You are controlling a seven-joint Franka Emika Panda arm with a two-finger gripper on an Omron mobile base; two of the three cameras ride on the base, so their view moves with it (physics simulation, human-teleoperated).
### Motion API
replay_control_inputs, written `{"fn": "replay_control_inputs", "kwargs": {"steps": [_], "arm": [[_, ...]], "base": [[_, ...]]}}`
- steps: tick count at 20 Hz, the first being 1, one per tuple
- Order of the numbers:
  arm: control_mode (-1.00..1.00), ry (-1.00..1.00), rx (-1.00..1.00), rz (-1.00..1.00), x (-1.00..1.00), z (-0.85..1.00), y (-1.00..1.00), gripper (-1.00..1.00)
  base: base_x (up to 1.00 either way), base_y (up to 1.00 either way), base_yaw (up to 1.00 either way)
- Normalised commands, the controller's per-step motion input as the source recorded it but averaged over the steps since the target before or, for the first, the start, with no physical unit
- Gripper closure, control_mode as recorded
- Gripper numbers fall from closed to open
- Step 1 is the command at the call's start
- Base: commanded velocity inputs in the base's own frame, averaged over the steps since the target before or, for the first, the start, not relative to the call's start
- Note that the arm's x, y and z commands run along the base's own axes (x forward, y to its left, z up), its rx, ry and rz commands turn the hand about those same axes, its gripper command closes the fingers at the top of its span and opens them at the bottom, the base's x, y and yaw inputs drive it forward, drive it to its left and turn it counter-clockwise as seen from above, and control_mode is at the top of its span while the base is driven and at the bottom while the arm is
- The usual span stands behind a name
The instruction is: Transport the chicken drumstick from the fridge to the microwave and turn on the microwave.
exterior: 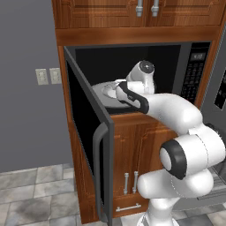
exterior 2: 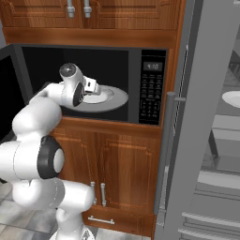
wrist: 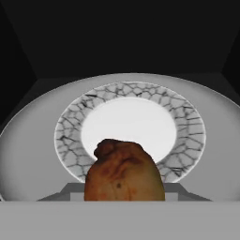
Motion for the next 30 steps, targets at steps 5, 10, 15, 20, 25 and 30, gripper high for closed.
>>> {"fn": "replay_control_inputs", "kwargs": {"steps": [5,10,15,20,25,30], "arm": [[-1.00,0.00,0.00,0.00,0.23,-0.14,0.01,1.00],[-1.00,0.00,0.00,0.00,0.25,-0.01,0.00,1.00],[-1.00,0.02,0.00,0.00,0.16,-0.03,0.00,1.00],[-1.00,0.00,0.00,0.00,0.18,-0.12,0.00,1.00],[-1.00,0.00,0.00,0.00,0.20,-0.15,0.00,1.00],[-1.00,0.00,0.00,0.00,0.20,-0.16,0.00,1.00]], "base": [[0.00,0.00,0.00],[0.00,0.00,0.00],[0.00,0.00,0.00],[0.00,0.00,0.00],[0.00,0.00,0.00],[0.00,0.00,0.00]]}}
